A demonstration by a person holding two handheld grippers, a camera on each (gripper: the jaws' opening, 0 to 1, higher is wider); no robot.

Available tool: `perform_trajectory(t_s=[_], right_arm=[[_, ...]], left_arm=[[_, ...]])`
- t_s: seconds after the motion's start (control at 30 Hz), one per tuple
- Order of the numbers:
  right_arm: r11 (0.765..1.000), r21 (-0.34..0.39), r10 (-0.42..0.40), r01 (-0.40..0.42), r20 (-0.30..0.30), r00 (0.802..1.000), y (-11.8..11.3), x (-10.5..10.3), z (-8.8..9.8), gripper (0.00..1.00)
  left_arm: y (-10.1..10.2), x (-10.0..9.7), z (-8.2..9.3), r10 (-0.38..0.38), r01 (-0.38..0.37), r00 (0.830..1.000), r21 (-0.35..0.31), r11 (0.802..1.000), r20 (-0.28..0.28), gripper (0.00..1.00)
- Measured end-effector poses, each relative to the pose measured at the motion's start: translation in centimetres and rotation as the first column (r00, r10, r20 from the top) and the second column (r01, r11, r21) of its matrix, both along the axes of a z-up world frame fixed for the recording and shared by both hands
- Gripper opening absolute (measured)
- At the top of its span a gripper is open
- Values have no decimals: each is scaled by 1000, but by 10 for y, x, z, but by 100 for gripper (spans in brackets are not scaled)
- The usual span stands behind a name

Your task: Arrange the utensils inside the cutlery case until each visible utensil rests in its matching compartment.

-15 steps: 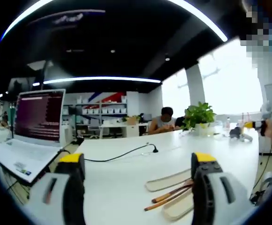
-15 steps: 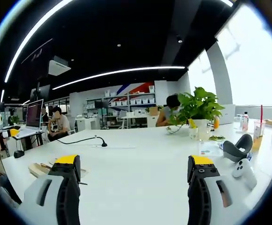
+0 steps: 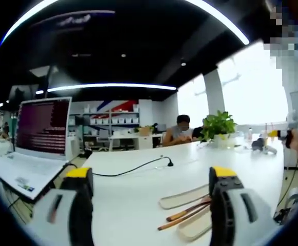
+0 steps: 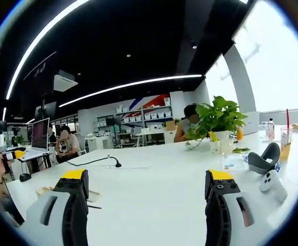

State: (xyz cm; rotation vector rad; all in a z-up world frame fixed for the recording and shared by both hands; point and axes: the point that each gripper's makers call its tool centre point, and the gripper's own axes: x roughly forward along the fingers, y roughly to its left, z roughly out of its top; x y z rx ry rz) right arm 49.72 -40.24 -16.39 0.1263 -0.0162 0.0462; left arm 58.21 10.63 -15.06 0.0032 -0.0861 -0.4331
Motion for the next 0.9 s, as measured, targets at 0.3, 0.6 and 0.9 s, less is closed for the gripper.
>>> perform_trajectory(t_s=[0.3, 0.6, 0.9], right_arm=[[1000, -15, -1, 1, -17, 1000, -1, 2, -4, 99], [1000, -18, -2, 2, -38, 999, -2, 4, -9, 99], [999, -31, -13, 12, -34, 999, -5, 4, -9, 97]], left_arm=[[-7, 1, -2, -25, 25, 1000, -12, 1000, -3, 98], [-3, 3, -5, -15, 15, 1000, -8, 1000, -12, 98], [-2, 4, -9, -13, 13, 999, 3, 1000, -35, 96]])
